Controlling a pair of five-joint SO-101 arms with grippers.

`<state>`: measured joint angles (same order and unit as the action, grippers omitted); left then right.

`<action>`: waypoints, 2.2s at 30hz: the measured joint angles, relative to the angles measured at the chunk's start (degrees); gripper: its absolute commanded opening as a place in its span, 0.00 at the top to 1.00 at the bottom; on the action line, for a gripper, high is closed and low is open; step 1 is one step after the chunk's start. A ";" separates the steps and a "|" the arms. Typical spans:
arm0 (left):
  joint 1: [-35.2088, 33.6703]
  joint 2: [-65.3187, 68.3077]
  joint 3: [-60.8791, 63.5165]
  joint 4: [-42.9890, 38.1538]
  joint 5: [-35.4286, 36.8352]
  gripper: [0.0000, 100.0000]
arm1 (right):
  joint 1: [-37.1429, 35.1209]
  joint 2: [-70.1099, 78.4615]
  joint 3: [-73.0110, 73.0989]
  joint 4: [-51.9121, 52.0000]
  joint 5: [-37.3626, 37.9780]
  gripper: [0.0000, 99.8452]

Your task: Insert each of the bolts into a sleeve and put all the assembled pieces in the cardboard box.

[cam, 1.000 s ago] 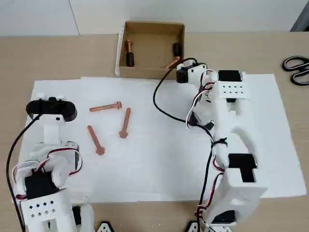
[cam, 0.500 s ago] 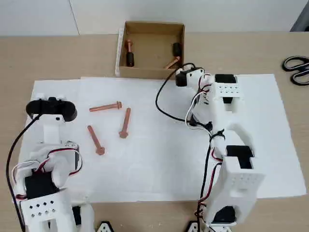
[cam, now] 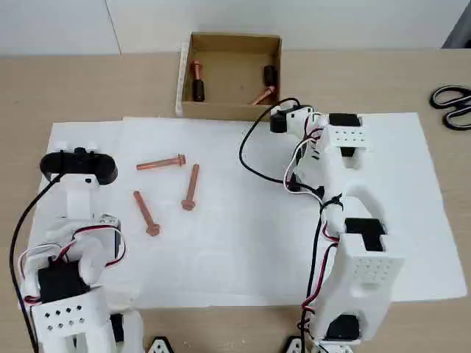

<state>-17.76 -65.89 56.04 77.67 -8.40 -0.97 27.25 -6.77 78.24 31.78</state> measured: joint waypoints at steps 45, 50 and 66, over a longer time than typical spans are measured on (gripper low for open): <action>10.46 71.65 -56.18 3.78 -11.52 0.94 | -2.55 -28.13 -4.75 20.04 -11.52 1.00; 11.78 76.84 -60.04 -0.53 -29.80 0.94 | -2.55 -28.13 -4.75 20.04 -12.84 1.00; 15.12 94.59 -67.25 -8.62 -49.67 0.91 | -2.64 -28.13 -3.52 20.04 -12.84 1.00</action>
<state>-2.64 28.70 -11.21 69.05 -58.07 -3.60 -0.88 -10.29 98.29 18.95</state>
